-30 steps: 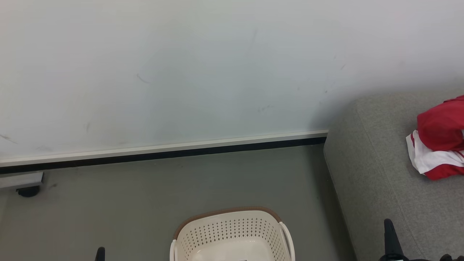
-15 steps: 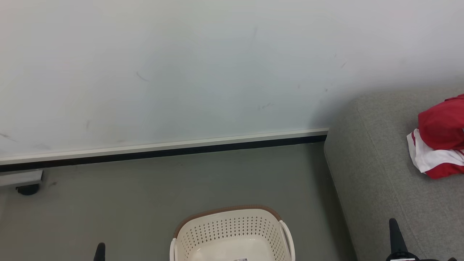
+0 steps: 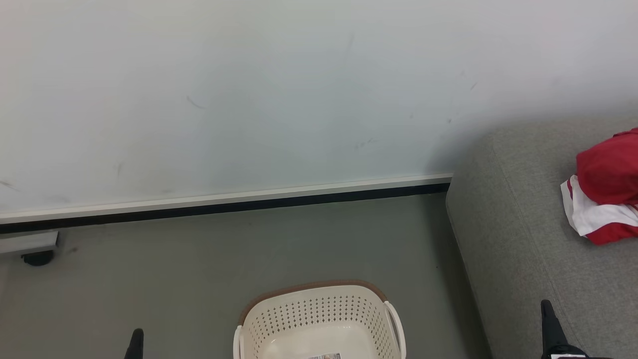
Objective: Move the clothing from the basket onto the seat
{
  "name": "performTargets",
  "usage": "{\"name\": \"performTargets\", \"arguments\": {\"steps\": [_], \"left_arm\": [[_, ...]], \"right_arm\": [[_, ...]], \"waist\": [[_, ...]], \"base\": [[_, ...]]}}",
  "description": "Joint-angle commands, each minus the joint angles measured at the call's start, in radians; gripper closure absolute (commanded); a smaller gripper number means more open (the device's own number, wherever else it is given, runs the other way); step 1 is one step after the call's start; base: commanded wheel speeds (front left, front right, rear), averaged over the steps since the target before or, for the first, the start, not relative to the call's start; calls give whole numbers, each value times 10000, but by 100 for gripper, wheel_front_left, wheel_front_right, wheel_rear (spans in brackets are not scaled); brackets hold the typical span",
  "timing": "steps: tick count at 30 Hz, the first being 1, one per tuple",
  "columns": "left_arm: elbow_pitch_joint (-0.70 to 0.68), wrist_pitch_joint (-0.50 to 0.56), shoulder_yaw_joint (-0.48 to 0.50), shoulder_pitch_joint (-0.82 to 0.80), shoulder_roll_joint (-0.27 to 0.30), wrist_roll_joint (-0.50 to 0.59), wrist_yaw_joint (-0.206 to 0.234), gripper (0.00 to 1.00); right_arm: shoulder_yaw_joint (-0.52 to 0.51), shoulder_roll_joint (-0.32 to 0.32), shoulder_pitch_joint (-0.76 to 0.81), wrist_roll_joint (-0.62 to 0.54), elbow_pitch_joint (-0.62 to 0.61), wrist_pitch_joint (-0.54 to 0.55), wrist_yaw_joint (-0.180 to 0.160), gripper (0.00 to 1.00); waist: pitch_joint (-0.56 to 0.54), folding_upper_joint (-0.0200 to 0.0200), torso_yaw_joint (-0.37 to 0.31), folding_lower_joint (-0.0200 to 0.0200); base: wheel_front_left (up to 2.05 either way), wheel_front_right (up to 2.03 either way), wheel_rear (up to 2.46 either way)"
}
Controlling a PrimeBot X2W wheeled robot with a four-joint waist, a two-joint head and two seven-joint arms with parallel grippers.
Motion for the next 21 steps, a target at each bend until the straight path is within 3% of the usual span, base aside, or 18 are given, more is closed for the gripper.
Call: {"name": "performTargets", "arguments": {"steps": [1,21], "left_arm": [[5,62,41,-162,67,-268,-45,100],[140,515,155,-322,71,-1683,-257,100]], "right_arm": [[-40,-51,-150,225,-90,75,1,100],[-310,-9,-149,1839,-178,435,2,100]], "waist": [[7,-1,1,-1],[115,-1,7,-1]], "base": [[0,0,0],[0,0,0]]}}
